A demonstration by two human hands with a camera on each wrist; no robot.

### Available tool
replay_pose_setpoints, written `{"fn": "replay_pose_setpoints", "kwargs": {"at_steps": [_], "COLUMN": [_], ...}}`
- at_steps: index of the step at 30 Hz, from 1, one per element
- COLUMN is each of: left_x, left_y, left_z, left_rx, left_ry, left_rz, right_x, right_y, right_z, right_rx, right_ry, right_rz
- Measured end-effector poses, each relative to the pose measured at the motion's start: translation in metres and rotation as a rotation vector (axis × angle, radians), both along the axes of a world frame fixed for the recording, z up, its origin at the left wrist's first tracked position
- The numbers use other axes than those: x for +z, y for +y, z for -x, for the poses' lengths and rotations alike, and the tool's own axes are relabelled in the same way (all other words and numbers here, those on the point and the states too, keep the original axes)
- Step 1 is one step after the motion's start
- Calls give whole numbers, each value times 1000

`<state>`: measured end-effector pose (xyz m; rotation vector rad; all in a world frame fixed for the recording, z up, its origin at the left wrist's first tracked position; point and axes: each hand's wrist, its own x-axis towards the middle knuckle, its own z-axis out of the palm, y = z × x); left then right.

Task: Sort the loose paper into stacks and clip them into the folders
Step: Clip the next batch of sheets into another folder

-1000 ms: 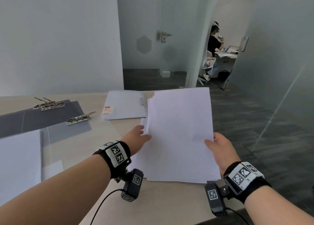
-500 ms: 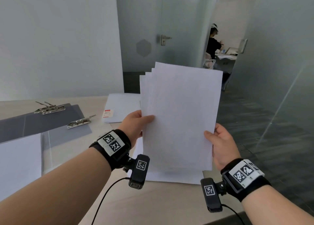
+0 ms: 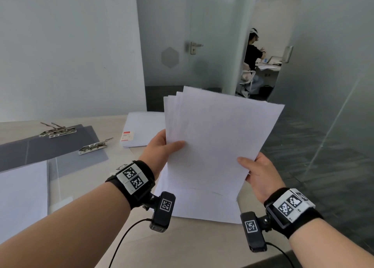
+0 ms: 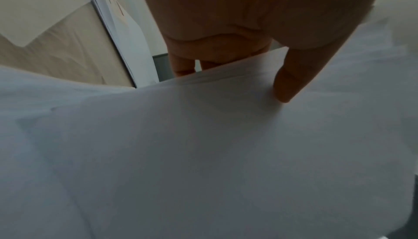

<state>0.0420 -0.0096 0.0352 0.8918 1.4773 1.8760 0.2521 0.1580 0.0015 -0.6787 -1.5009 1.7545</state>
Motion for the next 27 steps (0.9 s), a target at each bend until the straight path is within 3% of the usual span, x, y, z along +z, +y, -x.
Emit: {"fn": "replay_pose_setpoints", "kwargs": {"at_steps": [11, 19, 27], "left_x": [-13, -30, -18], "left_y": [2, 7, -11], "left_z": [-7, -13, 3], "left_rx": [-2, -9, 8], "left_ry": [66, 46, -31], "left_rz": [27, 175, 148], "right_x": [9, -8, 0], "right_y": [-15, -11, -24], "right_z": [5, 1, 3], "right_rx": [-3, 11, 82], "right_ry": [75, -76, -299], "right_rz": [-146, -120, -370]}}
